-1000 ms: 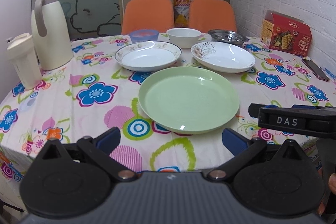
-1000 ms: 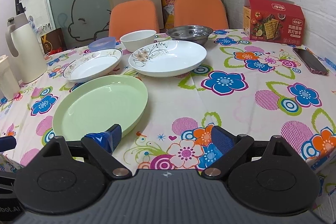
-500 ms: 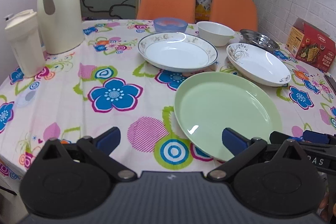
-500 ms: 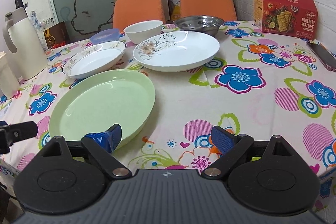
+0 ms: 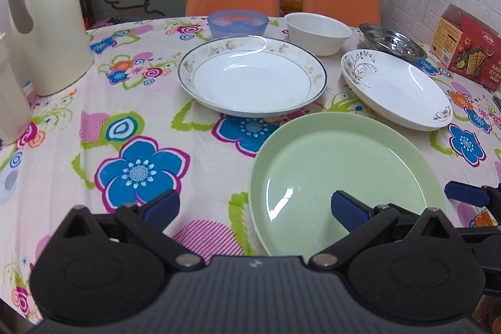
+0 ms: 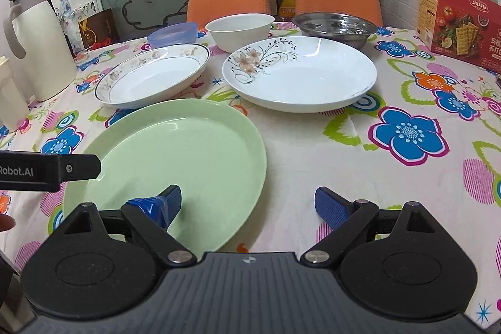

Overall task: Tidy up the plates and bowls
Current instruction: 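Move the left gripper to the pale green plate rim and close it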

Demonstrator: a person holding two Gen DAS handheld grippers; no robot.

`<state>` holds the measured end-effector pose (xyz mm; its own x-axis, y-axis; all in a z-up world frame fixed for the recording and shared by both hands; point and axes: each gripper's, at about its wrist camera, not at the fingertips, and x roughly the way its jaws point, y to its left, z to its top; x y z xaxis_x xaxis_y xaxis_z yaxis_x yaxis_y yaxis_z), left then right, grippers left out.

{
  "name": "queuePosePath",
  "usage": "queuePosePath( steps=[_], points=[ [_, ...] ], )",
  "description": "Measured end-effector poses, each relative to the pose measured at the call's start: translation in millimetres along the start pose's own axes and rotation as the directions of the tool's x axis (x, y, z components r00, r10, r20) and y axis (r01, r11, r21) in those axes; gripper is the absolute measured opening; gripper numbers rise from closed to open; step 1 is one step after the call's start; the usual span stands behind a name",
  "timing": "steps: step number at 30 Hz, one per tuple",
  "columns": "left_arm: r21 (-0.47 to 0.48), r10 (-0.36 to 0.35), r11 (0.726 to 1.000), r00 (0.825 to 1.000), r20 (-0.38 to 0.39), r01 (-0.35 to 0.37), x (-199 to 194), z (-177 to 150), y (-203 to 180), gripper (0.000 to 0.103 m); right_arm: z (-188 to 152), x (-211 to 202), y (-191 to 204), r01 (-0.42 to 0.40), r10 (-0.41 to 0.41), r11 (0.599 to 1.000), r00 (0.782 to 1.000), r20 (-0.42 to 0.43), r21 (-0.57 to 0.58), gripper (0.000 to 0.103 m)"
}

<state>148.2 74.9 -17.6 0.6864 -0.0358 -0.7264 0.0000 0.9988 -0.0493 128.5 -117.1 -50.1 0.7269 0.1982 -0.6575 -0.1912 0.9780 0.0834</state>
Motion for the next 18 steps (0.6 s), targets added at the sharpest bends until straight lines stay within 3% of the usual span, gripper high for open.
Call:
queuePosePath(
  steps=[8, 13, 18],
  points=[
    [0.011, -0.078, 0.997, 0.995, -0.054, 0.079, 16.1, -3.5, -1.5, 0.102, -4.1, 2.3, 6.6, -0.015, 0.017, 0.997, 1.0, 0.02, -0.076, 0.082],
    [0.054, -0.051, 0.997, 0.997, -0.053, 0.054, 20.6, -3.0, -10.2, 0.102, 0.9, 5.6, 6.2, -0.044, 0.045, 0.994, 0.999, 0.009, -0.102, 0.082],
    [0.059, -0.04, 0.997, 0.999, -0.031, 0.042, 20.6, -5.5, -11.6, 0.102, -4.8, 5.2, 3.7, -0.077, 0.084, 0.989, 0.995, 0.052, -0.127, 0.082]
  ],
)
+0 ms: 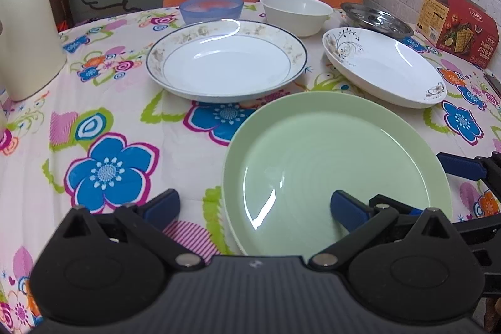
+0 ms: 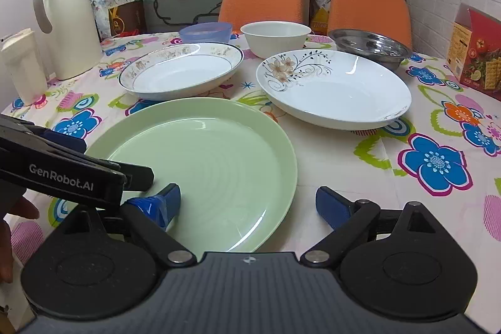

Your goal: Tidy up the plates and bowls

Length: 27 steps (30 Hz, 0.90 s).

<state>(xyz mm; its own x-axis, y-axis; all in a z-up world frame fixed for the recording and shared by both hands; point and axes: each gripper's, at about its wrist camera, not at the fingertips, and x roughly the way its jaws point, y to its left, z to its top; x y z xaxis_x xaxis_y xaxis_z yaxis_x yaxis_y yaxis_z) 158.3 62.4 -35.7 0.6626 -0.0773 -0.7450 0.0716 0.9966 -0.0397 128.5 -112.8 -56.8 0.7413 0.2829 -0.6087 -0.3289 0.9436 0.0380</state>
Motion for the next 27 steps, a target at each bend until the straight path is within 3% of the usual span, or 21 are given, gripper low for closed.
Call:
queuePosePath(
  steps=[6, 9, 11, 12, 14, 20, 27],
  points=[
    [-0.022, 0.005, 1.0, 1.0, -0.003, -0.005, 0.9, 2.8, 1.3, 0.101, 1.6, 2.4, -4.4, -0.028, 0.029, 0.999, 1.0, 0.008, -0.022, 0.083],
    [-0.001, -0.021, 1.0, 1.0, -0.002, 0.021, -1.0, 4.8, 1.0, 0.089, 8.8, 6.0, -3.1, -0.019, 0.019, 1.0, 0.999, -0.036, -0.012, 0.083],
    [0.029, -0.056, 0.998, 0.998, 0.002, 0.056, -5.1, 5.1, -3.0, 0.068, 8.4, 6.0, -0.3, -0.028, 0.027, 0.999, 0.999, -0.035, -0.02, 0.081],
    [0.041, -0.063, 0.997, 0.998, 0.004, 0.063, -7.0, 5.1, -5.9, 0.064, 6.8, 5.8, 0.2, -0.045, 0.045, 0.998, 0.999, -0.025, -0.032, 0.08],
    [0.038, -0.053, 0.998, 0.999, 0.009, 0.052, -7.1, 4.4, -7.1, 0.063, 4.7, 5.7, 2.0, -0.075, 0.075, 0.996, 0.997, -0.009, -0.051, 0.077],
    [-0.001, -0.049, 0.999, 0.999, 0.01, 0.049, -16.0, 6.8, -4.3, 0.053, 4.0, 0.4, 7.7, -0.062, 0.062, 0.997, 0.998, -0.001, -0.042, 0.073],
    [-0.068, 0.019, 0.998, 0.999, 0.03, -0.017, -44.6, 1.7, 34.3, 0.053, 11.9, -17.9, 33.4, -0.091, 0.091, 0.996, 0.994, 0.058, -0.005, 0.074]
  ],
)
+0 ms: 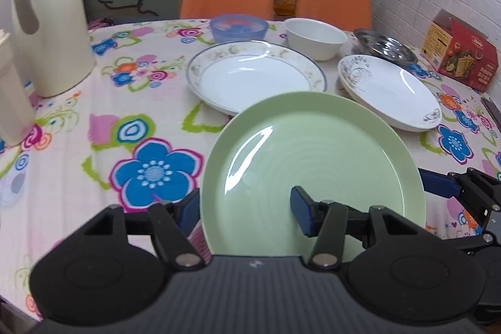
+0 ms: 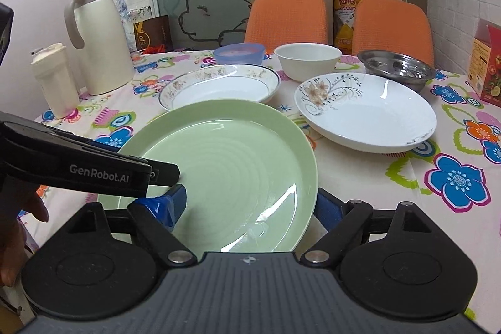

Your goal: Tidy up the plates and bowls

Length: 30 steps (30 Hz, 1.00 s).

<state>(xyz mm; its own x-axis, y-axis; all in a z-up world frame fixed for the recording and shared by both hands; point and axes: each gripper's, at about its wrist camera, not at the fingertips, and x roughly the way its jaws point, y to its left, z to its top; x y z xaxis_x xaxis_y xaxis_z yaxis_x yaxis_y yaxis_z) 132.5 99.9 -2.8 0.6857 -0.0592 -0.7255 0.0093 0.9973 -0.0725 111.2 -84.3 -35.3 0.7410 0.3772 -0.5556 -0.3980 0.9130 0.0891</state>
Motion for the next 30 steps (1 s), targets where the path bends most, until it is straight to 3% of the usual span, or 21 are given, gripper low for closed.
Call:
queuePosePath(
  steps=[4, 11, 20, 22, 24, 28, 30],
  points=[
    [-0.036, 0.062, 0.997, 0.998, -0.023, -0.063, -5.3, -8.4, 29.7, 0.053, 4.0, 11.6, 27.7, -0.066, 0.065, 0.998, 0.998, -0.005, -0.005, 0.075],
    [-0.055, 0.063, 0.996, 0.997, -0.043, -0.065, 7.2, -12.1, 47.9, 0.053, 2.6, 34.5, 57.9, -0.114, 0.113, 0.993, 0.992, -0.054, -0.016, 0.076],
    [-0.063, 0.028, 0.998, 0.999, -0.042, -0.031, 21.5, -3.6, 45.2, 0.054, 7.4, 46.8, 50.4, -0.069, 0.068, 0.998, 0.994, -0.085, -0.005, 0.077],
    [-0.075, 0.0, 0.997, 0.999, -0.045, -0.003, 21.5, -5.6, 47.4, 0.067, 6.6, 45.7, 49.8, -0.079, 0.078, 0.997, 0.993, -0.088, -0.011, 0.077],
    [-0.102, -0.003, 0.995, 1.0, -0.025, 0.0, 17.2, -6.6, 51.5, 0.068, 4.4, 44.1, 49.4, -0.09, 0.087, 0.996, 0.992, -0.088, -0.021, 0.077],
    [-0.12, 0.022, 0.993, 0.999, 0.035, -0.017, 5.2, 3.4, 61.2, 0.072, 7.6, 27.6, 26.3, -0.171, 0.177, 0.978, 0.983, -0.04, 0.121, 0.076],
    [-0.114, 0.034, 0.993, 0.998, 0.044, -0.029, 4.5, 10.0, 63.2, 0.072, 13.7, 17.6, 15.3, -0.171, 0.173, 0.972, 0.985, 0.002, 0.16, 0.076]
  ],
)
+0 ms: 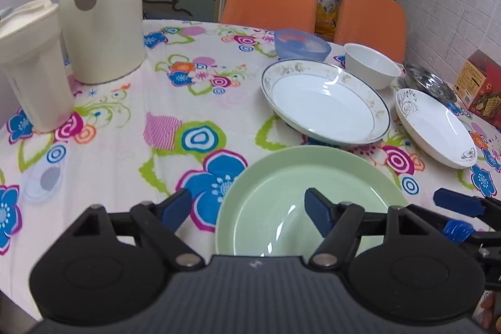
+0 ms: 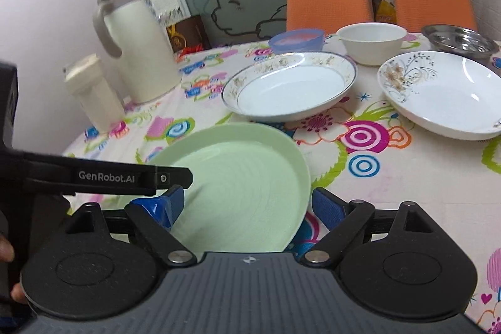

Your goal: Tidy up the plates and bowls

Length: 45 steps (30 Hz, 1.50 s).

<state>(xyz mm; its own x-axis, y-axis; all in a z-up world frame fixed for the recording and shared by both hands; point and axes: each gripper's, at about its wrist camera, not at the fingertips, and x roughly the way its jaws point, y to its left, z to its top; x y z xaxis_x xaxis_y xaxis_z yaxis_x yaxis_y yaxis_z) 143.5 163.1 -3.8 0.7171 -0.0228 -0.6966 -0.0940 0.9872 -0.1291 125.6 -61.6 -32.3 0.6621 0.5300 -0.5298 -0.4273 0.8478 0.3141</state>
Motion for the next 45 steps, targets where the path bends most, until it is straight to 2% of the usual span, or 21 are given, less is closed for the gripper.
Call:
queuePosePath(
  steps=[4, 7, 10, 24, 30, 34, 39, 45],
  points=[
    [0.015, 0.008, 1.0, 1.0, 0.003, -0.008, 0.4, -0.3, 0.3, 0.072, 13.0, -4.2, -5.9, 0.064, -0.064, 0.998, 0.998, 0.028, -0.023, 0.076],
    [0.024, 0.003, 1.0, 1.0, -0.02, -0.003, 6.9, -3.1, 0.7, 0.072, 15.5, 1.0, -12.9, 0.07, -0.07, 0.997, 0.997, 0.013, -0.018, 0.076],
    [0.028, 0.007, 1.0, 1.0, -0.008, -0.007, 9.7, 1.2, 1.3, 0.073, 21.1, 13.4, -17.1, 0.078, -0.079, 0.996, 0.997, -0.018, -0.046, 0.076],
    [0.094, 0.064, 0.993, 0.997, 0.039, -0.068, 41.6, 53.8, -1.9, 0.073, 74.2, 45.7, -25.7, 0.154, -0.153, 0.964, 0.988, 0.018, -0.216, 0.076],
    [0.122, 0.084, 0.989, 0.996, 0.037, -0.088, 62.3, 74.3, -2.0, 0.074, 92.9, 67.9, -36.2, 0.179, -0.18, 0.953, 0.983, 0.015, -0.245, 0.076],
    [0.107, 0.074, 0.991, 0.997, 0.009, -0.074, 80.6, 85.8, -2.6, 0.074, 101.0, 92.3, -42.3, 0.173, -0.182, 0.95, 0.983, -0.009, -0.261, 0.076],
    [0.087, 0.037, 0.996, 0.999, -0.013, -0.036, 97.7, 97.9, -5.7, 0.074, 113.5, 119.9, -50.4, 0.195, -0.199, 0.944, 0.98, 0.01, -0.265, 0.076],
    [0.104, 0.027, 0.994, 0.999, -0.025, -0.025, 112.5, 101.3, -9.6, 0.074, 114.6, 148.2, -61.5, 0.17, -0.193, 0.956, 0.978, -0.076, -0.239, 0.077]
  ],
)
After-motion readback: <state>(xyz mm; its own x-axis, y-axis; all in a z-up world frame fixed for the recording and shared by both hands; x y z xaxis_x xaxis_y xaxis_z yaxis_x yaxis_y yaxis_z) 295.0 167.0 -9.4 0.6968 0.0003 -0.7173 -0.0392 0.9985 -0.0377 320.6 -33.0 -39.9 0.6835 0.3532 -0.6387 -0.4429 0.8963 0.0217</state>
